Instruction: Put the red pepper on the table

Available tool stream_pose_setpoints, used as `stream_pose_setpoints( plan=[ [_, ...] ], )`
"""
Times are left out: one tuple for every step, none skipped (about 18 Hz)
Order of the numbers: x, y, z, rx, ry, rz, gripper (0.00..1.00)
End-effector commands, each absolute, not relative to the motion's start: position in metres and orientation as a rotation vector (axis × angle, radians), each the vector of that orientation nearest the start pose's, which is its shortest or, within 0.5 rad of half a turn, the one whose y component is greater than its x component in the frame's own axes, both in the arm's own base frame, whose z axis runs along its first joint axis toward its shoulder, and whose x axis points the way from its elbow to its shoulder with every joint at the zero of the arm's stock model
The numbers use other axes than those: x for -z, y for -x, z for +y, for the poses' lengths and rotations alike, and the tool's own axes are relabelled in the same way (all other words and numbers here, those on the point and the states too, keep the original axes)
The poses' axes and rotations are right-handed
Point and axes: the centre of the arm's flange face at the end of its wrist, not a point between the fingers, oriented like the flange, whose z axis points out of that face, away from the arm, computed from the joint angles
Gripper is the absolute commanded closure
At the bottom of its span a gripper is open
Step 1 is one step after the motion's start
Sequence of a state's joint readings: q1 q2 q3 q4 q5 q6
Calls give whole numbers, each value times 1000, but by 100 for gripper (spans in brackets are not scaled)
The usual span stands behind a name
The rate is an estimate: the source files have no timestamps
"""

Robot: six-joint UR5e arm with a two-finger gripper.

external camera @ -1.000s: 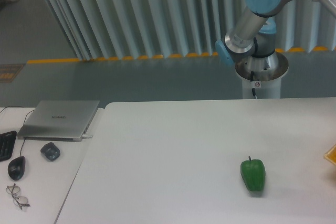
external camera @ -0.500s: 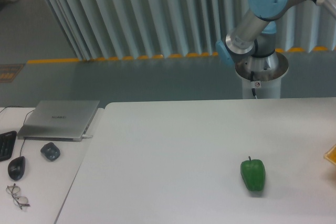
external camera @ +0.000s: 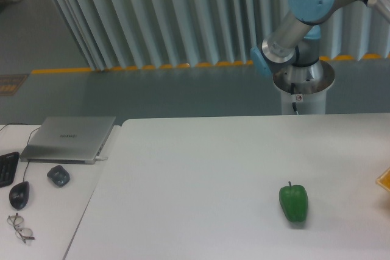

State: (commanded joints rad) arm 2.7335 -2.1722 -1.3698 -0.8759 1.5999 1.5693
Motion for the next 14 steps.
stream_pose_setpoints(
  plan=[
    [-297,612,407,-458,3014,614,69],
    [-303,609,407,-464,3010,614,69],
    [-310,607,406,-477,3005,611,69],
    [-316,602,404,-483,3002,610,69],
    [-327,596,403,-498,2995,607,69],
    [-337,588,404,-503,2990,608,69],
    [-345,578,405,-496,2989,618,68],
    [-357,570,404,-495,2989,608,68],
    [-363,562,402,-487,2992,590,68],
    [-371,555,404,-493,2987,593,68],
    [-373,546,408,-486,2985,603,68],
    [-373,541,409,-478,2986,601,68],
    [-372,533,415,-468,2988,563,68],
    [-371,525,426,-463,2983,546,68]
  ],
)
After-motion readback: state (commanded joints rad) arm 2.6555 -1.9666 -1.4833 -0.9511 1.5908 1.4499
